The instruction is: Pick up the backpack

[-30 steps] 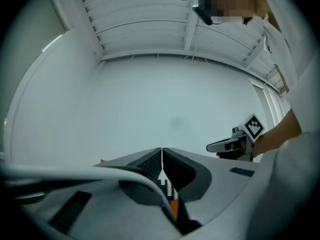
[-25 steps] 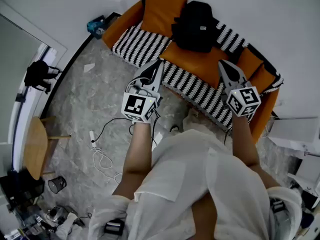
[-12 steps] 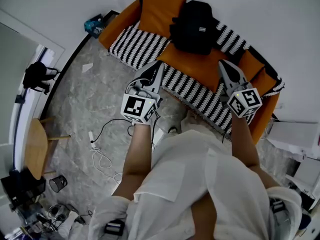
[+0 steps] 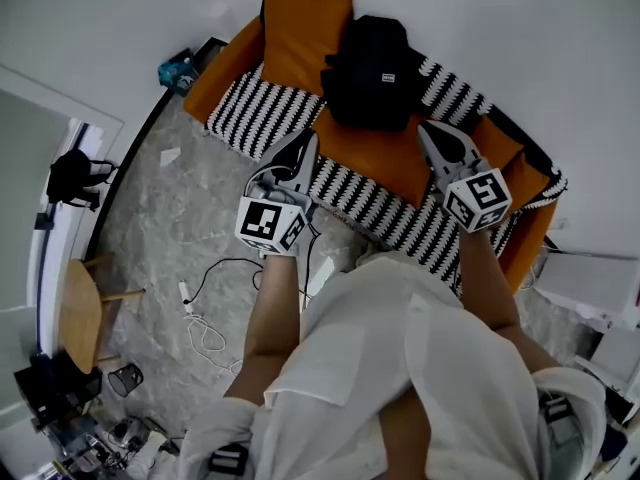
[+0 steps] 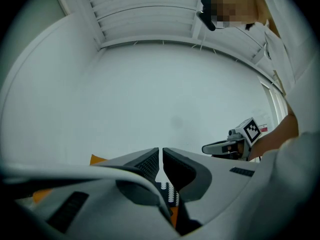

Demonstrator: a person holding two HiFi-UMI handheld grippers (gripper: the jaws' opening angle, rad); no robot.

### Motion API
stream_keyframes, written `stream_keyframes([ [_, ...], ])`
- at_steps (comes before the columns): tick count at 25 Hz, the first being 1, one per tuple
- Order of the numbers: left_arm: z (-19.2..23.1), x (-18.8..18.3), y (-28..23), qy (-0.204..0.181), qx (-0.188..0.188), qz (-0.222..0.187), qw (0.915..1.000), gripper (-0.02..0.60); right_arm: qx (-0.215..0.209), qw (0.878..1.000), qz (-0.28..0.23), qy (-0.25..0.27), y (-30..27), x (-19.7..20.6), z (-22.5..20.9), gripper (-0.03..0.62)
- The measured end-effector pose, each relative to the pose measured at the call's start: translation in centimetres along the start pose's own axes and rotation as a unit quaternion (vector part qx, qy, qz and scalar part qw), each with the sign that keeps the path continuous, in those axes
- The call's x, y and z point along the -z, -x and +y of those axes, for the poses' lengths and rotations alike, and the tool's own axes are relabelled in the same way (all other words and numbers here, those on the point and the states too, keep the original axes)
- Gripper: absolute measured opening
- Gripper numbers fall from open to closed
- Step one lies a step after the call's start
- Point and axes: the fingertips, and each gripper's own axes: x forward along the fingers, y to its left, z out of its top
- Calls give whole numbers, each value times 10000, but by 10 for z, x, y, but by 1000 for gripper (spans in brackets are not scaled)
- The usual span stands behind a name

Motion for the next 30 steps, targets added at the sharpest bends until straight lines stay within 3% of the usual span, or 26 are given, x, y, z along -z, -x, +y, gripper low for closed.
stream_keyframes([
  [6, 3, 0, -39, 25, -60, 10, 10000, 26, -149, 9999, -55, -42, -16, -2, -37, 20],
  [12, 11, 6, -70, 88, 110, 108, 9998, 26, -159, 9998, -45, -106, -35, -2, -58, 20],
  [30, 123, 51, -215, 299, 1168, 502, 9914, 26, 467, 9980, 221, -365, -163, 14, -135, 21],
])
